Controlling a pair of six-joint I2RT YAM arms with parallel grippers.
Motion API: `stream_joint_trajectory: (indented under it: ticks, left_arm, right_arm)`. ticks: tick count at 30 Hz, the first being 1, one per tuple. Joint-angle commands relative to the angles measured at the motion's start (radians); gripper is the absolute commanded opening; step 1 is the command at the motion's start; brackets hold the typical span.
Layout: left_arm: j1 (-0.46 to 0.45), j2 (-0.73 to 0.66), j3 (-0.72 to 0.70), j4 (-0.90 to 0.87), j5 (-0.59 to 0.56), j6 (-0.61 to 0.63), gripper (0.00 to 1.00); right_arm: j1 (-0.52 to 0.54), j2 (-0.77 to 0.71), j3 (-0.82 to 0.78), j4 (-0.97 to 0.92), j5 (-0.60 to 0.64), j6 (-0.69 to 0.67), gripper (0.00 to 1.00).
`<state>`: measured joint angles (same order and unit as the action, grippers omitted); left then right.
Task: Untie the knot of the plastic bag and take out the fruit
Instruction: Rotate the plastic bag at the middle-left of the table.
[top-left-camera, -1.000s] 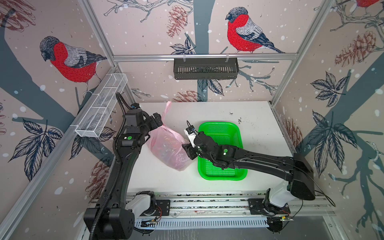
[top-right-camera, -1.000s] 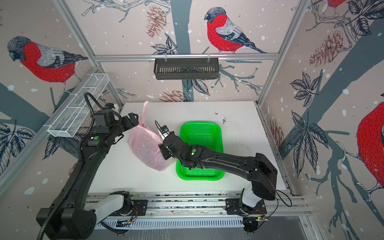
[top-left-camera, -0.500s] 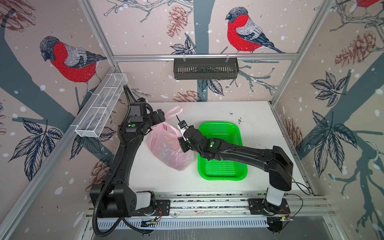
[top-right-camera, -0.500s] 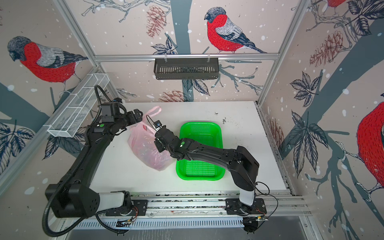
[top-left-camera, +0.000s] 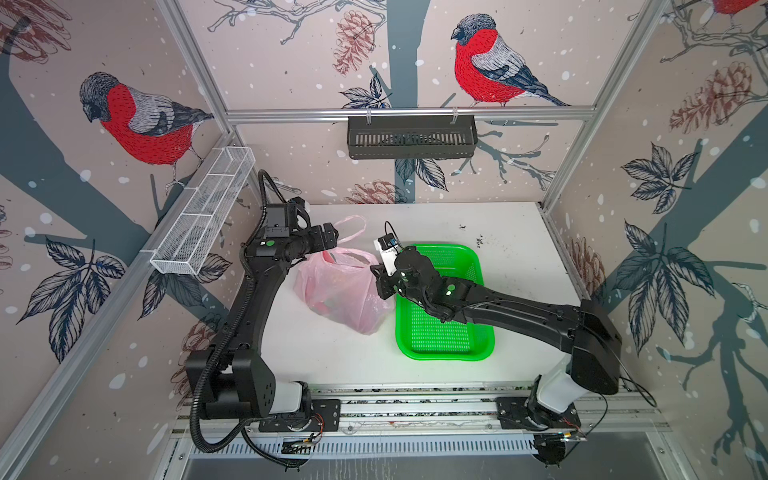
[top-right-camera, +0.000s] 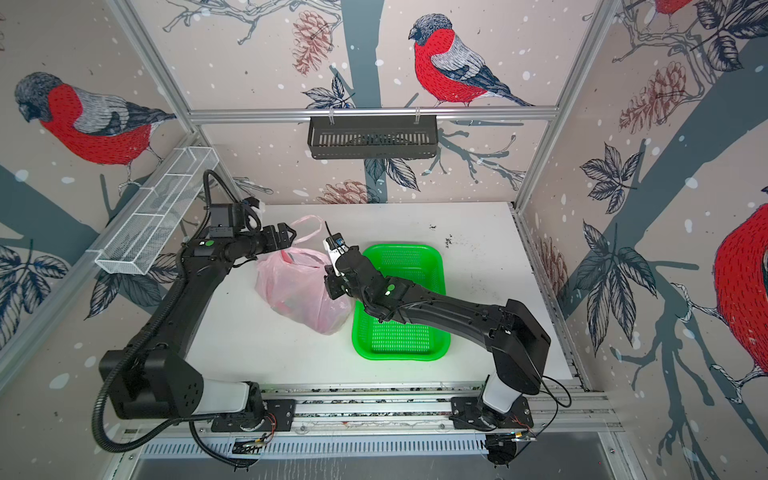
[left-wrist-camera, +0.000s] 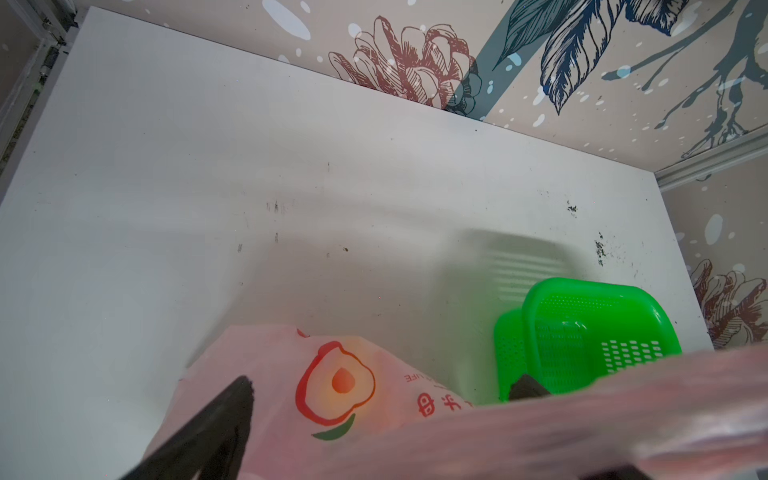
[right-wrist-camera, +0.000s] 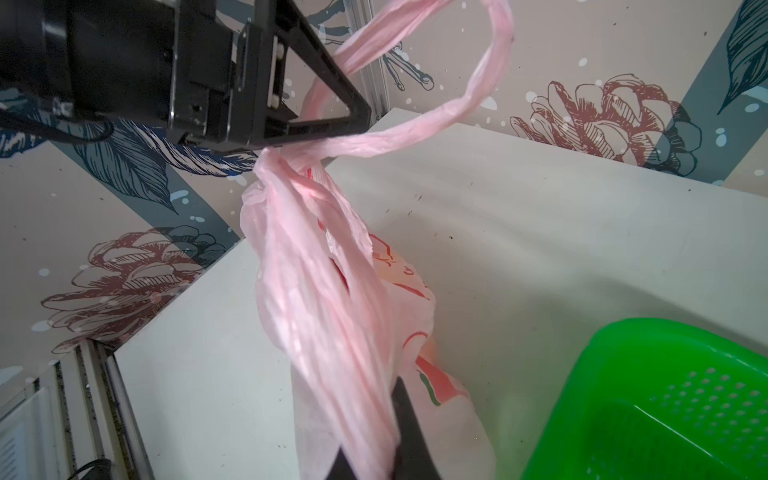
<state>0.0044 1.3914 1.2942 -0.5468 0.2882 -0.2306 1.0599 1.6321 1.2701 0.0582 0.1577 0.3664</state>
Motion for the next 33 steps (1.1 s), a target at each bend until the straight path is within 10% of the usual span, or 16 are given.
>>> stream_joint_trajectory:
  ticks: [1, 27, 33]
  left_arm:
    - [0.000, 0.015, 0.012, -0.033, 0.009, 0.046, 0.97]
    - [0.057, -0.152, -0.017, 0.007, -0.078, -0.060, 0.97]
    - [0.058, -0.191, -0.041, -0.024, -0.037, -0.073, 0.97]
  right_arm:
    - [-0.004, -0.006, 0.000, 0.089, -0.047, 0.022, 0.09]
    - [-0.161, 0.238, 0.281, 0.135, -0.219, -0.087, 0.10]
    - [-0.190, 0.242, 0.300, 0.105, -0.232, -0.081, 0.33]
